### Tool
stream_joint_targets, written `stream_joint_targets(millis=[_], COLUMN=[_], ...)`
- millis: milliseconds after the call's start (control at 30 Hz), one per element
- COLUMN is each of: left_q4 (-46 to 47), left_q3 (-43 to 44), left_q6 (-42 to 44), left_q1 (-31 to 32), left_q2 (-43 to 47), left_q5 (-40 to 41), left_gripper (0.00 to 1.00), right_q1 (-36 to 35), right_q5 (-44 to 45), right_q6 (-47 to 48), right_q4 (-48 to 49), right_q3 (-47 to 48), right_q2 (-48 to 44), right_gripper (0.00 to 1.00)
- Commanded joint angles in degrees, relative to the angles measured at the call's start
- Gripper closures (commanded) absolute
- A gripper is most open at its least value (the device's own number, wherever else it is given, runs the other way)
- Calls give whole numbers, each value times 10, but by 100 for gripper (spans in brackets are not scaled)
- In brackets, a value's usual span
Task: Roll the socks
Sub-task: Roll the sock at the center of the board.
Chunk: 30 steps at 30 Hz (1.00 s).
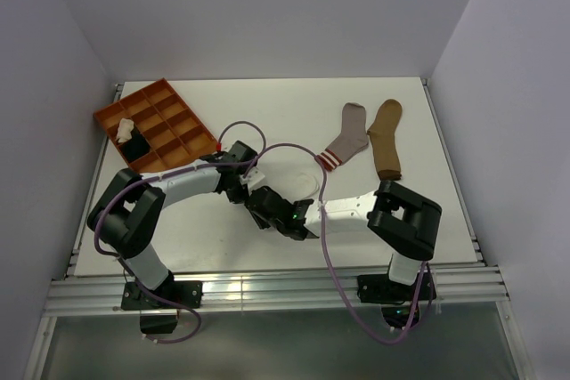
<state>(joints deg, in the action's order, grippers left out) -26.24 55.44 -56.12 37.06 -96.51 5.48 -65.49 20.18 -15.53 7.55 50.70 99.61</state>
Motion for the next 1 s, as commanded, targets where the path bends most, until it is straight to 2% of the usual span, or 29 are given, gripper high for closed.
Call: stream_joint_targets(millis=[0,267,533,967], left_q4=[-37,-39,-37,-36], left_q3=[-12,-8,-10,-10], left_q6=[18,19,18,18], left_q1=[12,13,13,13], left_q2=[-32,-35,-35,-34], left_q5=[8,8,7,4], left_gripper=[100,100,100,100], right_q1=[-3,-8,-6,-3], right_q5=[6,-6,-22,6], right_q6=[1,-6,-13,-34], right_q4=[4,9,9,-39], right_q3=[12,9,14,24], right_q2=[-35,-41,-7,30], right_gripper=[60,61,63,63])
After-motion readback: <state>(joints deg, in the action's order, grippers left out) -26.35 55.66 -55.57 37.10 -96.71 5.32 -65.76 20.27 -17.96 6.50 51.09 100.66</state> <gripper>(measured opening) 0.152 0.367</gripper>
